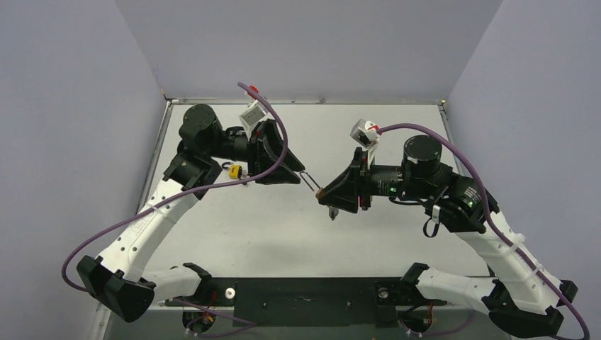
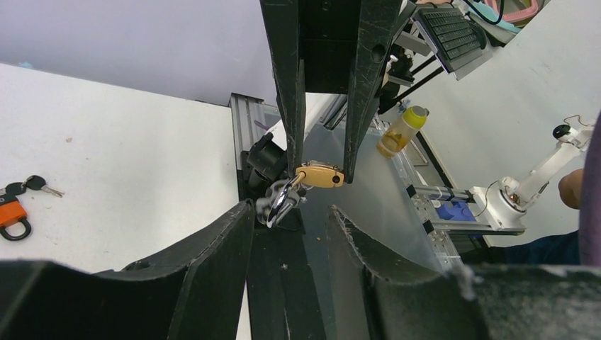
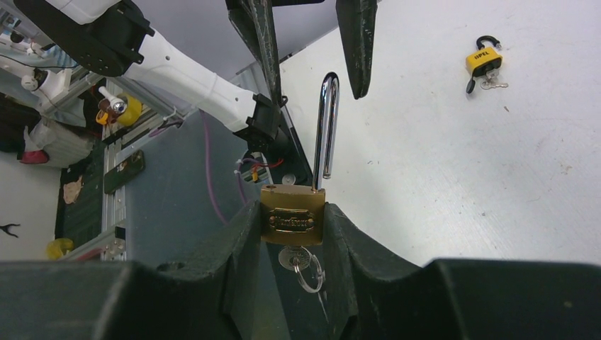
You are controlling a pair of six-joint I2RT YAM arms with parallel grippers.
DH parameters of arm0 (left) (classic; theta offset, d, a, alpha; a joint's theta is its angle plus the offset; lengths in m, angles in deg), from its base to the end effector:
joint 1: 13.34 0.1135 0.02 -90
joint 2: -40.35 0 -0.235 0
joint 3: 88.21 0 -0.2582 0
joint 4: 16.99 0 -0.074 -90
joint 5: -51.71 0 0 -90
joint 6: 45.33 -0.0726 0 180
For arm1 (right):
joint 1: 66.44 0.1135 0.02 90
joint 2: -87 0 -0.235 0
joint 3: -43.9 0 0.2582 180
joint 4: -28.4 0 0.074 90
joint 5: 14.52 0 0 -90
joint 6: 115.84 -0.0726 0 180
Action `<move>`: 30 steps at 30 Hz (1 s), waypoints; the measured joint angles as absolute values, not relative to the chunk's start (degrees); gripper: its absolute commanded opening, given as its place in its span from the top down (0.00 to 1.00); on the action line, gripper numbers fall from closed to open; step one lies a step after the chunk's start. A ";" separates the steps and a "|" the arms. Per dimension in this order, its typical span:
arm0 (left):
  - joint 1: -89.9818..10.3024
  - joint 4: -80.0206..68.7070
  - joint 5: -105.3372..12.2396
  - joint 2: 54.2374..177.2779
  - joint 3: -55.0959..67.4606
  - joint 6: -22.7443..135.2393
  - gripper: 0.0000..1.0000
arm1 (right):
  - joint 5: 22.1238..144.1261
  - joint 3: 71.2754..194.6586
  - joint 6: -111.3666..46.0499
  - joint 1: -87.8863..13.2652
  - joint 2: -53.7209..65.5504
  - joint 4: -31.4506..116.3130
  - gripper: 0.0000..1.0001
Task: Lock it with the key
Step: Lock the lock.
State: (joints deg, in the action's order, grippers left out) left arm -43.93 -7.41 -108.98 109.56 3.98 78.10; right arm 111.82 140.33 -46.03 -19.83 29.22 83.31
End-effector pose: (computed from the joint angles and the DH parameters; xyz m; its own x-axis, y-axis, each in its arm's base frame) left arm 0.2045 -0.2005 0.4309 -0.4221 0.0379 -0.9058 0.8844 -0.2022 -0.4206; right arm 0.1223 0.1920 0.4365 -0.5174 -0.1427 -0.8437 -0.8498 0.2016 0.4871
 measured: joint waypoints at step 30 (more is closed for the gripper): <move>-45.57 0.20 -107.61 109.56 3.98 73.07 0.77 | 110.82 140.49 -44.65 -19.83 27.84 84.93 1.00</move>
